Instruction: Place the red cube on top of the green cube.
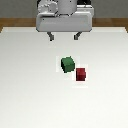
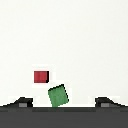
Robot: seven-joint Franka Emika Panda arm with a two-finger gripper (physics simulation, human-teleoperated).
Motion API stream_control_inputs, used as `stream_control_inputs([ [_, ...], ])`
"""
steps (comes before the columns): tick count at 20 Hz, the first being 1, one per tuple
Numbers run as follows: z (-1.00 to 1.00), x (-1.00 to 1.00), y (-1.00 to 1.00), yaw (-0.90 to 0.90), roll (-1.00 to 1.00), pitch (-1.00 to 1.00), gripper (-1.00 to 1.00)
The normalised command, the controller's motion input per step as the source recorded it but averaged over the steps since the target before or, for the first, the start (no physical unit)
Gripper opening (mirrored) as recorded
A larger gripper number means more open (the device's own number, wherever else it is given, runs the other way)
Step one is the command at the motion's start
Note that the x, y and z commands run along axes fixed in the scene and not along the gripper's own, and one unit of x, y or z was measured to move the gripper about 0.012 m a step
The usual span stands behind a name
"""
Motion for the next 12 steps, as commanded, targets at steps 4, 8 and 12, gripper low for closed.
stream_control_inputs([
  [4,0.0,0.0,1.0,0.0,0.0,0.0,1.0],
  [8,0.0,0.0,0.75,0.0,0.0,0.0,1.0],
  [12,-0.5,0.0,0.0,0.0,0.0,0.0,1.0],
])
